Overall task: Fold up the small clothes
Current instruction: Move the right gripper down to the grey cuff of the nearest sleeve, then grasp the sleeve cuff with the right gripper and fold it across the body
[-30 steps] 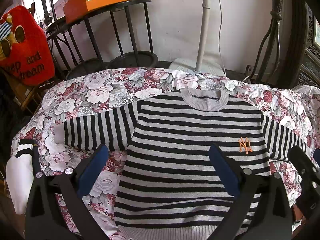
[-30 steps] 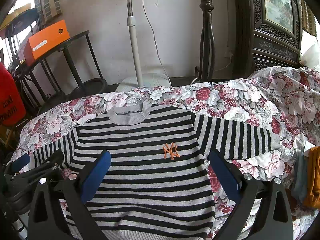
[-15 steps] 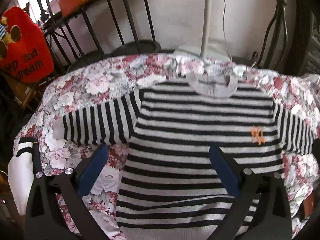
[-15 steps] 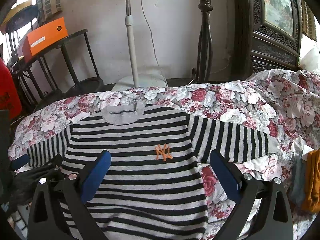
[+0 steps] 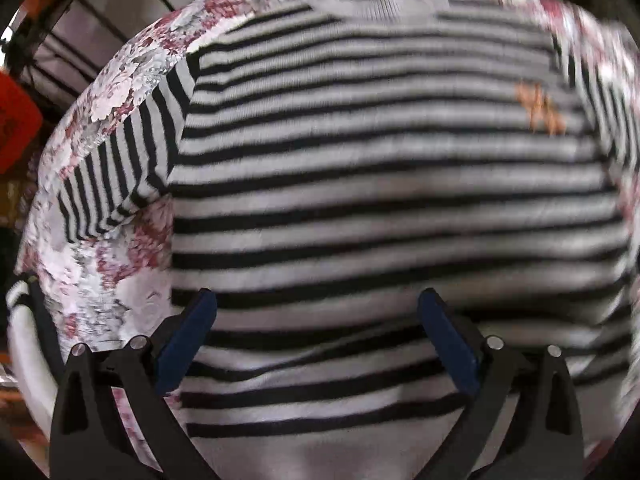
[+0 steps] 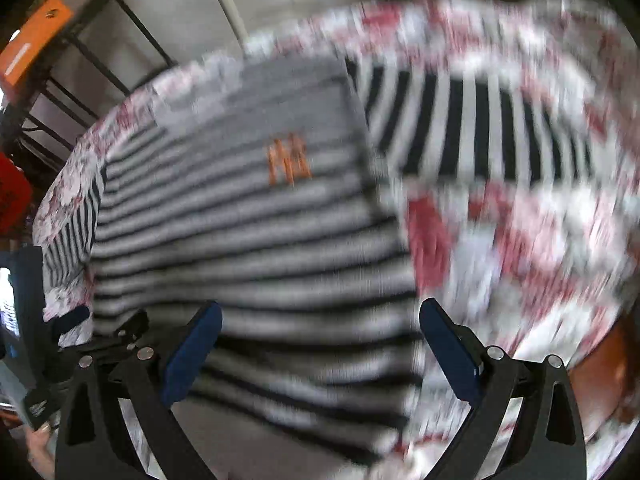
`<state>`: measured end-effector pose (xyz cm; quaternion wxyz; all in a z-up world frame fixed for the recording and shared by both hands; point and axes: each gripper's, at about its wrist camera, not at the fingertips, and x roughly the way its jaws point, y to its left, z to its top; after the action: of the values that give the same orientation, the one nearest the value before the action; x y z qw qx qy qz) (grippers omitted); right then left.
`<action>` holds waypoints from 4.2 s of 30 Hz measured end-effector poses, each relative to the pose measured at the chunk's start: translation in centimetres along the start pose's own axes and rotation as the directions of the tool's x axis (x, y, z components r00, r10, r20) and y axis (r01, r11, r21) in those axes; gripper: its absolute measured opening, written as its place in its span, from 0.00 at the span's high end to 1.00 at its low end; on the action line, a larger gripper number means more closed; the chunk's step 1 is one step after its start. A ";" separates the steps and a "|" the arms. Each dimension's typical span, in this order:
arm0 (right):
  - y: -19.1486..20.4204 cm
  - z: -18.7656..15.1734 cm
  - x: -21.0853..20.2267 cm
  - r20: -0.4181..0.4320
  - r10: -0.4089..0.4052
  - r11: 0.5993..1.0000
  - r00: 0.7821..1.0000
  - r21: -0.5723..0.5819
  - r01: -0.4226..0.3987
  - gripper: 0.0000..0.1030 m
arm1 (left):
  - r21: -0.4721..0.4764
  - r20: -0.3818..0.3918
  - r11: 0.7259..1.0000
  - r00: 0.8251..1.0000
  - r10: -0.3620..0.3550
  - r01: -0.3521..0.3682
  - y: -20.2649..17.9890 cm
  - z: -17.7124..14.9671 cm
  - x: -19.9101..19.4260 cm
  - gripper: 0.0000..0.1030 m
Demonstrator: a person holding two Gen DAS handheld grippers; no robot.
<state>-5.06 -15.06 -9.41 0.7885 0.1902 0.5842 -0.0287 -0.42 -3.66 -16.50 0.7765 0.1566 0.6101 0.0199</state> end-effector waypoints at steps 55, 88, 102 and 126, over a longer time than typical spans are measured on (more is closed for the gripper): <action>3.3 -2.3 4.5 -0.091 -0.180 0.929 0.979 -0.342 0.139 0.54 | 0.013 -0.162 0.996 0.983 -0.083 0.086 9.5 -8.9 1.8 0.11; -32.8 8.0 -2.6 0.289 -0.015 0.760 0.957 0.626 -0.177 0.40 | 0.166 0.009 0.983 0.997 -0.083 0.080 -3.4 -2.3 -3.1 0.07; -30.2 10.9 -5.0 0.401 -0.089 0.785 0.912 0.592 -0.184 0.93 | 0.022 0.113 0.995 0.989 -0.097 0.095 3.3 3.3 -5.6 0.07; -8.3 13.0 -11.5 0.467 0.027 0.964 0.884 0.221 -0.147 0.93 | -0.173 0.188 0.963 0.966 -0.175 0.208 13.3 3.6 -9.4 0.07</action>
<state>0.97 -29.10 2.32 0.8744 0.3020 0.3632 -0.1107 2.76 6.14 -3.35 0.8358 0.0226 0.5485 -0.0104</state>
